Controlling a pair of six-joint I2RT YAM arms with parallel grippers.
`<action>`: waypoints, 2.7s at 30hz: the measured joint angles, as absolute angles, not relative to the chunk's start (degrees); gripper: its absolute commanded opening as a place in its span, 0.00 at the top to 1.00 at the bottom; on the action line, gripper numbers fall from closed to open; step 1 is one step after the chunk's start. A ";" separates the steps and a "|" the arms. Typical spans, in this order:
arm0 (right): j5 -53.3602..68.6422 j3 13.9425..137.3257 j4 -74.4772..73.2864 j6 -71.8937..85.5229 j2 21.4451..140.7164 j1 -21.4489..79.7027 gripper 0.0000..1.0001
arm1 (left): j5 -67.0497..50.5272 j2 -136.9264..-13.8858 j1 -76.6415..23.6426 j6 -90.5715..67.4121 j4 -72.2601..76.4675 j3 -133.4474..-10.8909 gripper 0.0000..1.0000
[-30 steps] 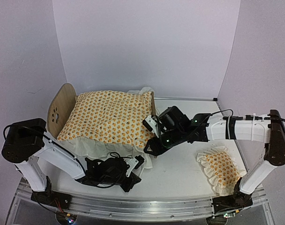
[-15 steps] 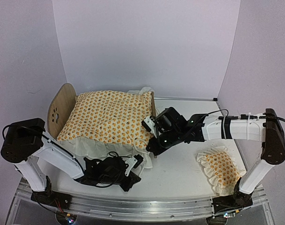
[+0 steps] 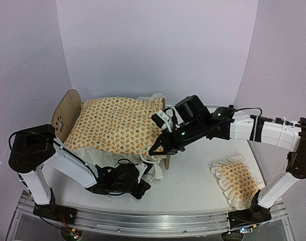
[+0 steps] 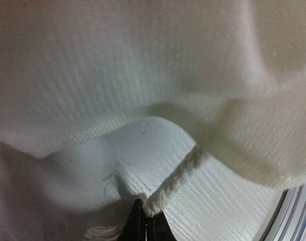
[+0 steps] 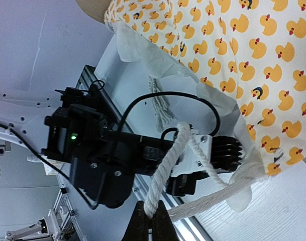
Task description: Set up the pet bed
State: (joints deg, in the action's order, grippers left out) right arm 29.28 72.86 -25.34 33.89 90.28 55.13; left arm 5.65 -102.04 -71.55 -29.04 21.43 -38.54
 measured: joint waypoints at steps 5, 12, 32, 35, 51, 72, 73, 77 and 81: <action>27.55 76.97 -29.21 32.40 84.53 55.13 1.00 | 5.61 -103.55 -71.55 -29.04 20.99 -40.51 1.00; 9.47 82.35 -36.71 24.91 78.54 55.16 1.00 | 5.10 -103.55 -71.55 -29.02 20.84 -40.51 1.00; -12.23 78.04 -24.34 9.96 87.74 37.12 1.00 | 4.69 -102.63 -72.44 -34.41 10.90 -43.94 1.00; -6.11 78.19 -21.56 9.17 90.41 34.13 1.00 | 4.69 -102.21 -72.49 -35.64 11.55 -43.00 1.00; 15.90 87.94 -18.50 8.75 98.15 31.62 1.00 | 9.80 -101.58 -76.69 -39.22 12.12 -41.23 1.00; 21.08 48.99 -35.24 25.47 71.26 45.65 0.07 | 3.20 -78.87 -77.58 -29.78 -8.12 -41.30 0.14; 18.46 51.64 -36.18 24.67 70.89 45.01 0.07 | 2.48 -75.07 -77.10 -28.97 -9.10 -41.60 0.13; 11.84 63.22 -34.15 22.98 76.49 43.24 0.14 | 1.67 -65.23 -73.32 -26.94 -14.31 -47.42 0.11; 5.45 74.06 -29.15 22.55 89.93 43.35 0.24 | 5.85 -62.28 -68.60 -26.48 -22.35 -58.04 0.11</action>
State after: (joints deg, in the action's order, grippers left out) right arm 5.45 74.06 -29.15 22.55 89.93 43.35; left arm 5.85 -62.28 -68.60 -26.48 -22.35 -58.04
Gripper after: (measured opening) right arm 0.837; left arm 0.895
